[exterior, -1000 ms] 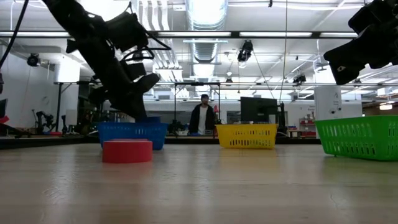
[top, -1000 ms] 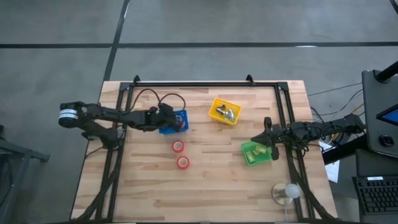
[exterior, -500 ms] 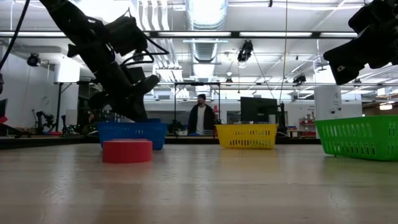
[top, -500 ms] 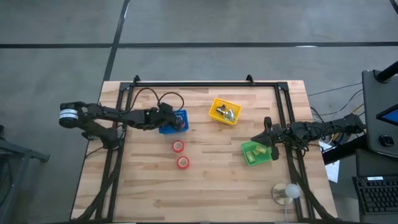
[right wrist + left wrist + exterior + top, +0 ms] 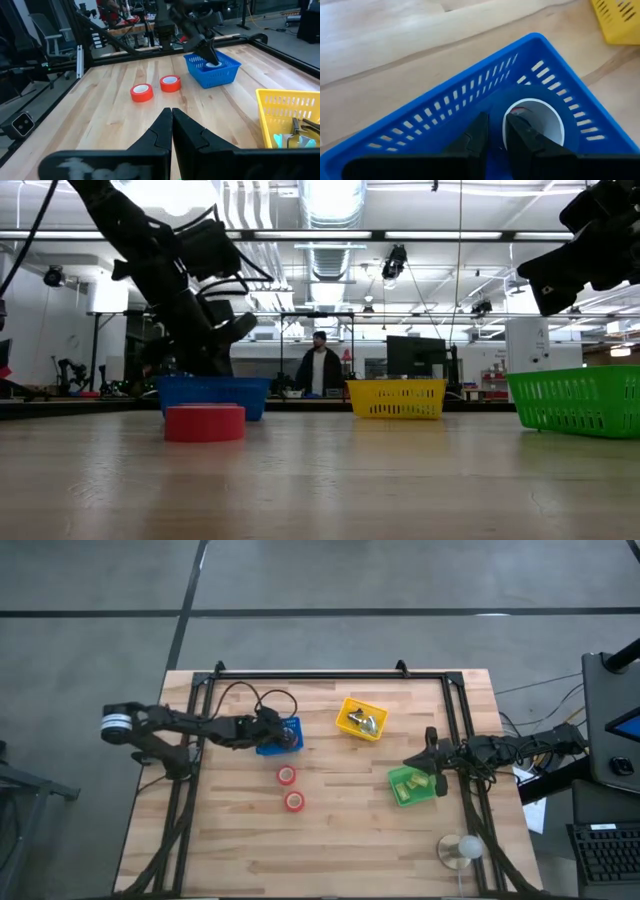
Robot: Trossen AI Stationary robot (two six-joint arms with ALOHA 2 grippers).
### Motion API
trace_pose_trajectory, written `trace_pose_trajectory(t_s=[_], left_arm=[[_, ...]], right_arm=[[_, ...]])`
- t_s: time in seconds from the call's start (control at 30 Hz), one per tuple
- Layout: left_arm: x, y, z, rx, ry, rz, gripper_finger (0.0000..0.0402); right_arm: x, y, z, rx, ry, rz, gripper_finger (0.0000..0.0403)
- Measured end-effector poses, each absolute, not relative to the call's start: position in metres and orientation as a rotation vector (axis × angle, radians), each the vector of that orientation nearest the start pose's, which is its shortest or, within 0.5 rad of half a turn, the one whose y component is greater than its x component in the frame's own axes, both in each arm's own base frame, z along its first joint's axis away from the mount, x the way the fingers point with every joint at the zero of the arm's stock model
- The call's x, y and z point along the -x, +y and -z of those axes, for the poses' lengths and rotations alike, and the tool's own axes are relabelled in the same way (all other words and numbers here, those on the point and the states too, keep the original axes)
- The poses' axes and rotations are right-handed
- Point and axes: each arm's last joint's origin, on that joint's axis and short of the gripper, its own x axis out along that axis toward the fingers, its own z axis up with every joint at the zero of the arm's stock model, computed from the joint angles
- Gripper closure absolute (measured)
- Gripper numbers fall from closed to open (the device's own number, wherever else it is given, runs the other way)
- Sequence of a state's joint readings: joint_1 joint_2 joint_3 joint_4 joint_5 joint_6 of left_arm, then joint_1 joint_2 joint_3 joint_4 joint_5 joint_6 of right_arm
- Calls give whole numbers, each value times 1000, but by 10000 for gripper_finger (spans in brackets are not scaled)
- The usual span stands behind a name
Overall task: Pick and place Stapler, Stapler remover, tape
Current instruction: Put the blue tape into the blue bin, then put the top red tape into the blue bin
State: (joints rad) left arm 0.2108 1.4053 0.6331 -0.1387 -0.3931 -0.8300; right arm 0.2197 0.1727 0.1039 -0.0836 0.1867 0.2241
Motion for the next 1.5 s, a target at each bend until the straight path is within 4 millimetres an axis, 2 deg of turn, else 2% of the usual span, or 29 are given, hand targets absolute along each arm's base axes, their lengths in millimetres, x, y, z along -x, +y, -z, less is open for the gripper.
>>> trace_pose_trajectory(t_s=[0.2,1.07,1.2,1.5], left_arm=[[-248,64,-157,677,620,-908,344],[-257,65,-164,692,566,-809,339],[-257,65,-164,692,565,-810,318],[-256,66,-164,669,550,-845,231]], right_arm=[[-102,17,-177,-193,153,-17,394],[-102,17,-174,-188,162,-16,394],[-102,17,-174,-188,162,-16,394],[-102,17,-174,-191,162,-16,394]])
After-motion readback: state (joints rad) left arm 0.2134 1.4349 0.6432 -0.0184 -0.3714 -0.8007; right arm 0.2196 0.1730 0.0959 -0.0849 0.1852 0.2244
